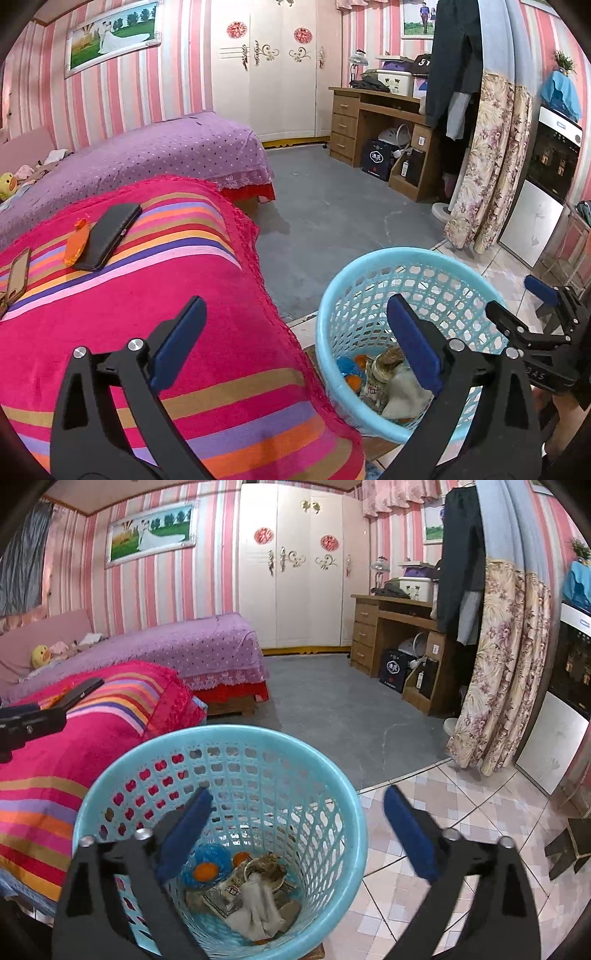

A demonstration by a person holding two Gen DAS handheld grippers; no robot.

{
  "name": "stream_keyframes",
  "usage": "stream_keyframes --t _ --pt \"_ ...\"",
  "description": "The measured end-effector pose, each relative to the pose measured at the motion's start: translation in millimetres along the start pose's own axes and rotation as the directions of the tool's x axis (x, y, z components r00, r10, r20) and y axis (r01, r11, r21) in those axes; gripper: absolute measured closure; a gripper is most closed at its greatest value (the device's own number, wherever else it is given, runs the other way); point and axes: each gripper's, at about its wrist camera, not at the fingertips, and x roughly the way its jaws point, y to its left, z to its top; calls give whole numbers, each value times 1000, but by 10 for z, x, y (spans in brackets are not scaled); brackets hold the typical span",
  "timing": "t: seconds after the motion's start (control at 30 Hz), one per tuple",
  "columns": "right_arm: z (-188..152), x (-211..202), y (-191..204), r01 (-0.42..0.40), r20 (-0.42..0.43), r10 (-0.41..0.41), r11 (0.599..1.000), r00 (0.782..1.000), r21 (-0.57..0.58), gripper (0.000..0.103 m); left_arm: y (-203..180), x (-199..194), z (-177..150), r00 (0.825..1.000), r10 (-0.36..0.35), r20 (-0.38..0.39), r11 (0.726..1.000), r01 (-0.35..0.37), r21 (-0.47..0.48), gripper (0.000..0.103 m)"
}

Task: Collect trash
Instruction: 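Move both tools back toward the remaining trash on the bed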

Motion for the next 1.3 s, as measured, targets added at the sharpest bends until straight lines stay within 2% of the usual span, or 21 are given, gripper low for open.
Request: stream_keyframes --t 0.37,0.6,0.93,1.2,1.3 --pt "159 -110 374 10 42 -11 1000 999 26 5 482 -231 52 1000 18 7 999 -18 -48 6" --pt "364 -144 934 -38 64 39 999 997 -15 5 966 -477 88 998 64 27 996 -62 -61 6" --pt "630 -150 1907 -156 81 158 987 984 -36 5 2008 -745 151 983 181 38 980 -177 -94 6" --pt "755 -47 2645 -224 60 229 971 971 -83 5 2908 -774 3 964 267 15 949 -260 -181 6" --pt "791 12 2934 -253 52 259 962 964 -99 5 3135 -754 -39 956 295 -1 937 -289 -194 6"
